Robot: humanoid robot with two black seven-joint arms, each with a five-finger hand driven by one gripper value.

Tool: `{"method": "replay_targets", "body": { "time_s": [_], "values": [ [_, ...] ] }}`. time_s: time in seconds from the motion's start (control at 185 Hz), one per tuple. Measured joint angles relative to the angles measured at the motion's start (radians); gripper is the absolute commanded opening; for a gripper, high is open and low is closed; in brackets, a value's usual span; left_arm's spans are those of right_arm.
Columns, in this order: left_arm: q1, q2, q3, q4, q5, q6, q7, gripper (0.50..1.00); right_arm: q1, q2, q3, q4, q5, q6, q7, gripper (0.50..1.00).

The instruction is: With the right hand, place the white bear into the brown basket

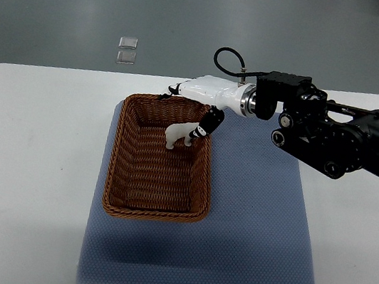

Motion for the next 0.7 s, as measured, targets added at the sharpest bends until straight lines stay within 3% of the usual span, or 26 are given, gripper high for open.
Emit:
{"method": "replay_targets", "body": {
  "time_s": [0.373,0.703],
  "values": [
    [0.000,0.000,0.000,0.000,0.000,0.000,0.000,1.000,-0.054,-0.083,0.133,0.000,0.044,0.003,-0.001,0.887],
    [0.000,0.000,0.000,0.000,0.000,0.000,0.000,1.000,-0.189,-0.133,0.360,-0.076,0.284,-0.001,-0.005,0.887]
  ]
}}
